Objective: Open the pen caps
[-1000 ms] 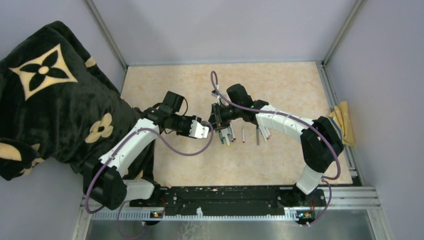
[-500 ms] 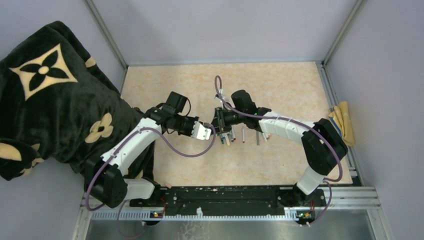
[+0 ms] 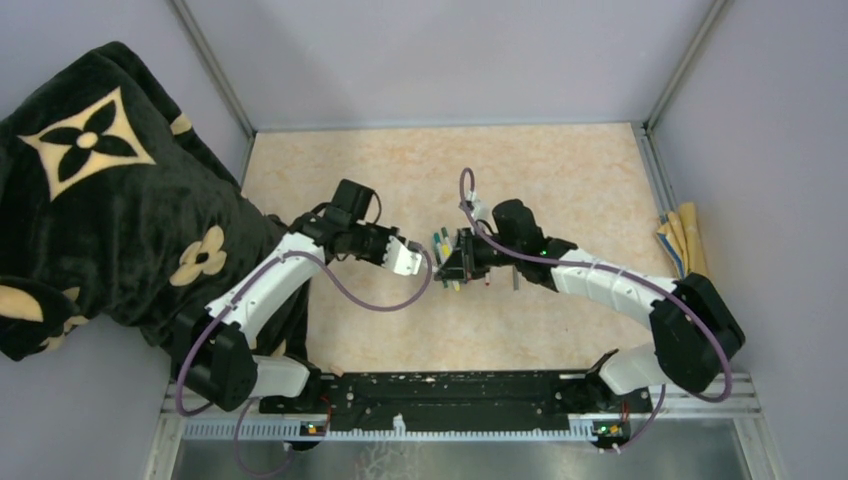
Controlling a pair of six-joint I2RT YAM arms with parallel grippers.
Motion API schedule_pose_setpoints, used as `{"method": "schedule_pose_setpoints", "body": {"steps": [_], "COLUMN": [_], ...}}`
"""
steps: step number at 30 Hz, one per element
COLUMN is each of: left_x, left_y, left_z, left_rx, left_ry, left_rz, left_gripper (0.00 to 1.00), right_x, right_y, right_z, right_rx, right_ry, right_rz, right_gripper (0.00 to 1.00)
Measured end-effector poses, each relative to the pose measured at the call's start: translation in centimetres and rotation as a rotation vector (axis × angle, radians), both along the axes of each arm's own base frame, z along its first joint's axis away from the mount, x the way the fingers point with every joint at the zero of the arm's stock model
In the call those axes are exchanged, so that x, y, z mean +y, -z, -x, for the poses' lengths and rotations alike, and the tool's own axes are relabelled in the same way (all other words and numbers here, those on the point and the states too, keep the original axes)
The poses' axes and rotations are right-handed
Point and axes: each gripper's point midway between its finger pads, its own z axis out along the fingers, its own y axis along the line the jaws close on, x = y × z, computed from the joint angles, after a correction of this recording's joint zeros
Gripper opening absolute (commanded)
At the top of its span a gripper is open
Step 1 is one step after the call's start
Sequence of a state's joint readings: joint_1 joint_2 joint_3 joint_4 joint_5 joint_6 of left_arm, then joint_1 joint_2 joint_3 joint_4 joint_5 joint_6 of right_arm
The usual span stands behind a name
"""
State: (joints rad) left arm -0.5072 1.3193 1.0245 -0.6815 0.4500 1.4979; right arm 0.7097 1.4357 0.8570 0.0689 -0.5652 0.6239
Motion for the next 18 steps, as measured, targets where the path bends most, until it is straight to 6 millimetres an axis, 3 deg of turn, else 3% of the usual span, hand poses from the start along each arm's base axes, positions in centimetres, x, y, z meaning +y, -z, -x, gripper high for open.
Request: {"method": "schedule_pose_setpoints", "body": {"steps": [3,6,11,15,18], "left_x": [4.5,6.6,7.0,6.1,5.6], "left_y": [1.0,1.7,2.1,3.0,5.1], "left_z": [-2.6,-3.7,-3.7,-2.8,-1.7], "left_rx": [-0.023,-0.028,-0.012,0.07,0.176], "left_ry": [-0.143,-0.204,-0.22,-0.239,-0.265], "left_rz": [-0.099,-0.153,-0.161,-0.106,-0.081], "left_gripper": [0.0,0.0,0.0,0.0,0.0], "right_x": [-2.5,-3.6,-4.7,-6.4,-8.3], "right_y": [2.0,3.3,3.9,3.7,3.6], "right_z": [1.7,2.6,2.4,-0.2,-2.6], "right_rx": [0.056,0.091,0.077,-0.016,-0.099], "right_ry": [0.011,0.012,0.046,0.203,0.356], "right_rz": [0.069,0.118,0.175,0.243,0.302], "right_gripper": [0.0,0.0,0.0,0.0,0.0]}}
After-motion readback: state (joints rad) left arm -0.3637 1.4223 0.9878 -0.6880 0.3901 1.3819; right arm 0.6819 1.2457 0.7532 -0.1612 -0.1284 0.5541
